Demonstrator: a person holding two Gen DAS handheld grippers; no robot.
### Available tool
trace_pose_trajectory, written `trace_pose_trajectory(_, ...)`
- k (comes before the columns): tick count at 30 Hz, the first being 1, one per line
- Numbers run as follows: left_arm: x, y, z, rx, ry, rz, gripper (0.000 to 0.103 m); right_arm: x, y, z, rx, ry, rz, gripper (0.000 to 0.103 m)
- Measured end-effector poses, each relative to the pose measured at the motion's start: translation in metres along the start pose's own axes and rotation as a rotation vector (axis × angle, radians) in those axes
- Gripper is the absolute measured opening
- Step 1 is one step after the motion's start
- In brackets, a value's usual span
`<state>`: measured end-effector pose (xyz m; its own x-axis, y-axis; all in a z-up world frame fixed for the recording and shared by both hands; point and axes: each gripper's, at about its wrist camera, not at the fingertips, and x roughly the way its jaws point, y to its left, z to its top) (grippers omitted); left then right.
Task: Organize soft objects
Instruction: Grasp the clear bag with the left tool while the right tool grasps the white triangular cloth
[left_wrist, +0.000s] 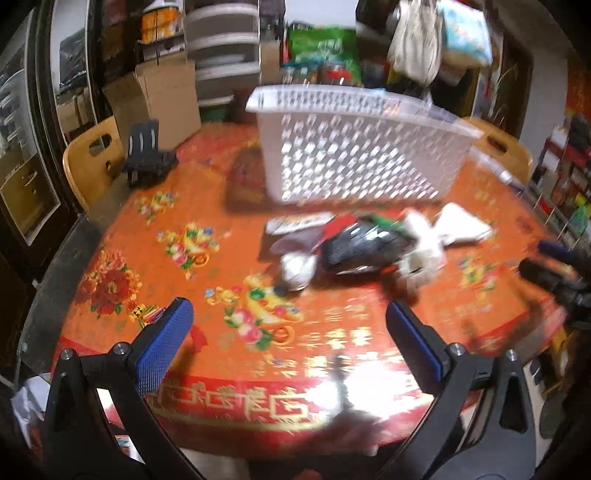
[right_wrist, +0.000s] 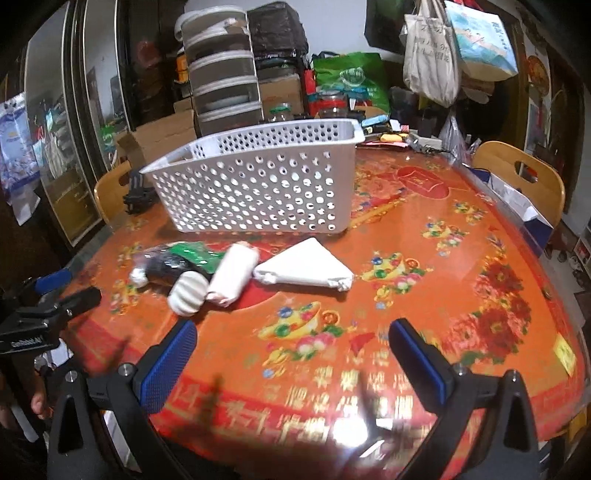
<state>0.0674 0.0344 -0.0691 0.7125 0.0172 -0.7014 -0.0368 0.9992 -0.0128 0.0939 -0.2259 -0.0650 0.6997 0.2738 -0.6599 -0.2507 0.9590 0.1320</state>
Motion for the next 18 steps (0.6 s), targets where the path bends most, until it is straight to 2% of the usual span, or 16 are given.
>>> trace_pose_trajectory(4,0.028,0.009,0.004,-0.021,0.045,-0.061,0.103,0.026,-0.005,0.009,-0.017,0.033,0.0,0.095)
trace_pose_trajectory(7,0.041,0.011,0.009,-0.011,0.046,-0.049,0.103,0.045,-0.008,0.013,-0.02,0.065,0.01,0.089)
trace_pose_trajectory(14,0.056,0.018,0.017,-0.024,0.061,-0.053,0.103,0.067,-0.011,0.021,-0.031,0.105,0.018,0.088)
trace_pose_trajectory(17,0.063,0.017,0.02,-0.013,0.064,-0.043,0.096,0.077,-0.013,0.027,-0.037,0.122,0.012,0.088)
trace_pose_trajectory(18,0.066,0.017,0.021,-0.008,0.067,-0.047,0.091,0.081,-0.012,0.029,-0.039,0.129,0.01,0.088)
